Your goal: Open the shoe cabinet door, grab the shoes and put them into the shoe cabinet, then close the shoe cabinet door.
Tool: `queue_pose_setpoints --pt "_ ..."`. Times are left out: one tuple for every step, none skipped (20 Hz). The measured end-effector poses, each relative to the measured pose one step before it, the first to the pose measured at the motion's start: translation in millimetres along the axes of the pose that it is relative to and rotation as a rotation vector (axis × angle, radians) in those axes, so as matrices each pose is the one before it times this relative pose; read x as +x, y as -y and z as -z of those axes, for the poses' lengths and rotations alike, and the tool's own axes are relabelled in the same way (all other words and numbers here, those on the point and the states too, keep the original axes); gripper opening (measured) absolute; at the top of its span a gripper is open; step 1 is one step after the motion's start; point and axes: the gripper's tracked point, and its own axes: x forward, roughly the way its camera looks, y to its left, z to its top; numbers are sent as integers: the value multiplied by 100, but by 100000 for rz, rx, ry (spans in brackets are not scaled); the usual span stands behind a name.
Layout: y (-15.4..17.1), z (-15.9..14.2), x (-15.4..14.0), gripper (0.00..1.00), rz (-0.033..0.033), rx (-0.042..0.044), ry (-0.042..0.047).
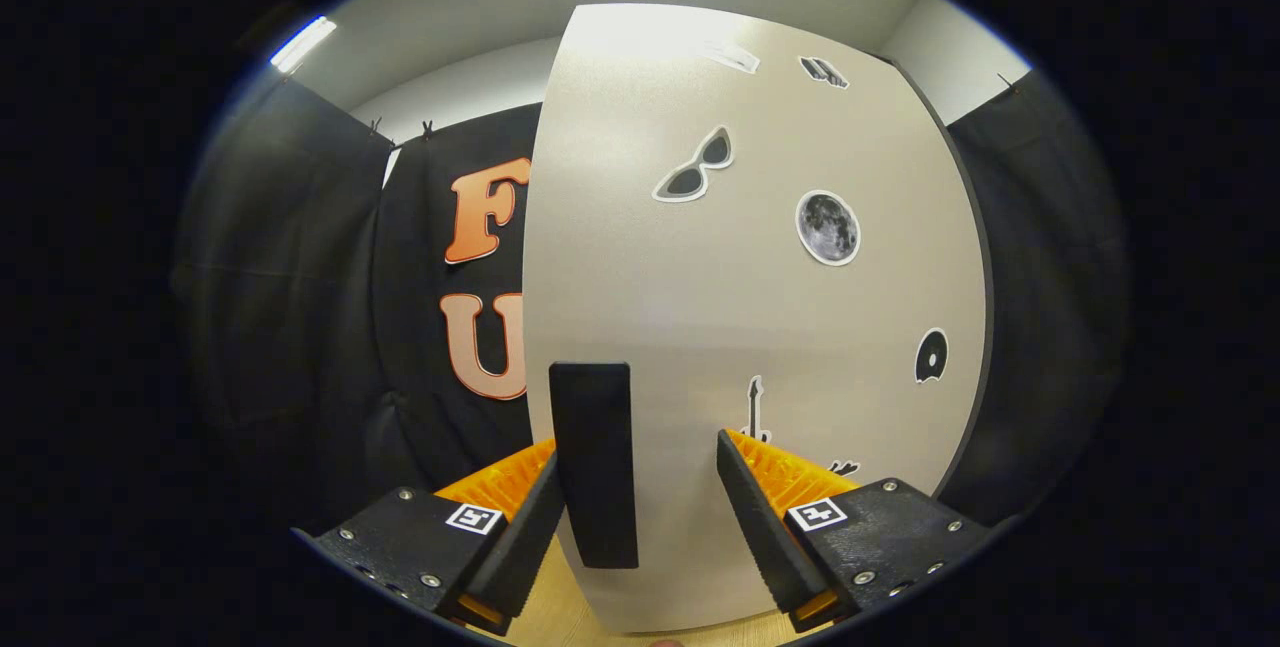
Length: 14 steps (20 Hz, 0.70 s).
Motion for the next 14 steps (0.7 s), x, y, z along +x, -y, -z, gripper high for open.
queue_pose_setpoints --pt "-66 19 208 88 386 147 -191" --pt "34 90 258 88 457 18 -389" --pt "-33 3 237 88 430 -16 -69" --pt "-6 -45 202 88 529 -32 149" --pt "-46 30 202 88 442 -55 -148" --pt "-3 10 152 88 386 48 -105" --pt "-58 42 152 88 477 16 -95" --pt "-30 21 126 88 321 -66 28" --pt "-42 -44 204 87 354 64 89" --pt "29 27 52 87 480 -19 -107" --pt "-81 3 66 87 199 -86 -487" --pt "-45 -60 37 87 270 19 -45" --pt "-140 -31 80 87 93 -129 -155" --pt "-110 1 -43 87 -98 -369 -220"
